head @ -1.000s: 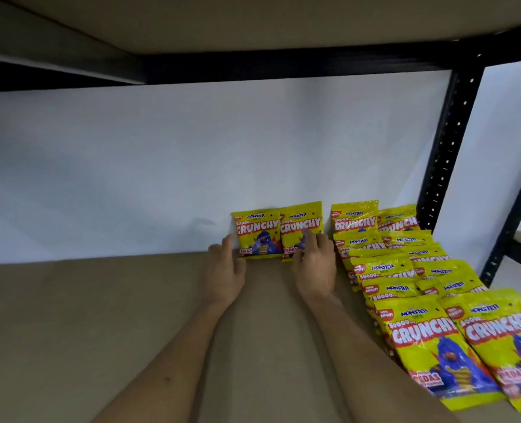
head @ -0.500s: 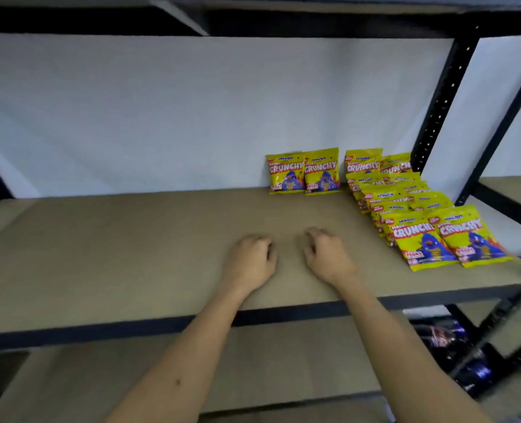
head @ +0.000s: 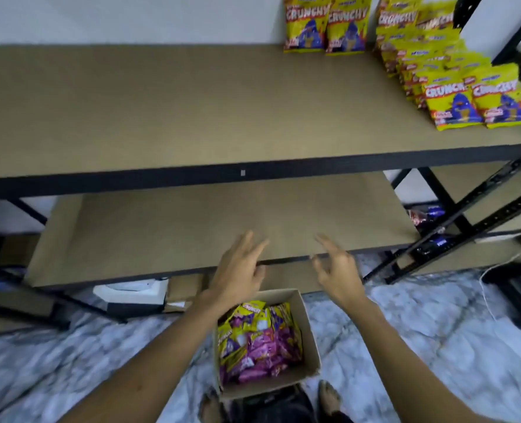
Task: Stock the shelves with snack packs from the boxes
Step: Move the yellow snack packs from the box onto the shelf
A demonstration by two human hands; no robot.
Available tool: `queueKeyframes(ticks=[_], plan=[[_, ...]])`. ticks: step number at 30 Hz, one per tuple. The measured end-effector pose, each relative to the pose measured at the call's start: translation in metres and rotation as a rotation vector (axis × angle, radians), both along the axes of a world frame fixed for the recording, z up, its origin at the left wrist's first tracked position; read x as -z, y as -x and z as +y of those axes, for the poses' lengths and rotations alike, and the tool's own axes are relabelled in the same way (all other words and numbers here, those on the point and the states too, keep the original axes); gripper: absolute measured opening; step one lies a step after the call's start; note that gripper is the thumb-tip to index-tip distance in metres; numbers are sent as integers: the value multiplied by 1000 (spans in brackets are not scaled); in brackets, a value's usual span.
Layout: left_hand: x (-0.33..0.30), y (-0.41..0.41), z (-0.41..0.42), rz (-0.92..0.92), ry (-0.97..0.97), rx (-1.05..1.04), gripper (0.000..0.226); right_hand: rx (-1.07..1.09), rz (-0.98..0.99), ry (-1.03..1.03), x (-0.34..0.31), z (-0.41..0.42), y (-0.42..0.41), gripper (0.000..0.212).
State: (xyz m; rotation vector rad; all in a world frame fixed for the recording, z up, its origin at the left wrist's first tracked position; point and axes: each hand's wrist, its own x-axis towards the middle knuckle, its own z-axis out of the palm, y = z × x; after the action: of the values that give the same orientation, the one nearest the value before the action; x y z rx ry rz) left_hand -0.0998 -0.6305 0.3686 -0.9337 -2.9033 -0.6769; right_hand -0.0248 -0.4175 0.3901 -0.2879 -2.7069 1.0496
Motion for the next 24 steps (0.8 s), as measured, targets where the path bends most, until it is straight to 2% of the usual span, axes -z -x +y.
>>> queueKeyframes(ticks=[2,5,9,13,17,24], plan=[[39,-14,-21,-216,21,-59,56,23,-195,50,29,-5,-19,47],[86,-32,-42,-446,60,-145,49,33,-372,138,71,-6,-36,44],[139,-70,-54,-645,101,-271,45,-32,-673,179,136,-1,-63,44],[199,-112,-41,-801,108,-412,44,-39,-852,152,202,18,-100,34],[252,-126,-19,-920,129,-442,47,-54,-980,142,267,25,-124,35],[360,-112,15,-880,125,-432,41,-26,-1028,191,378,32,-127,50]])
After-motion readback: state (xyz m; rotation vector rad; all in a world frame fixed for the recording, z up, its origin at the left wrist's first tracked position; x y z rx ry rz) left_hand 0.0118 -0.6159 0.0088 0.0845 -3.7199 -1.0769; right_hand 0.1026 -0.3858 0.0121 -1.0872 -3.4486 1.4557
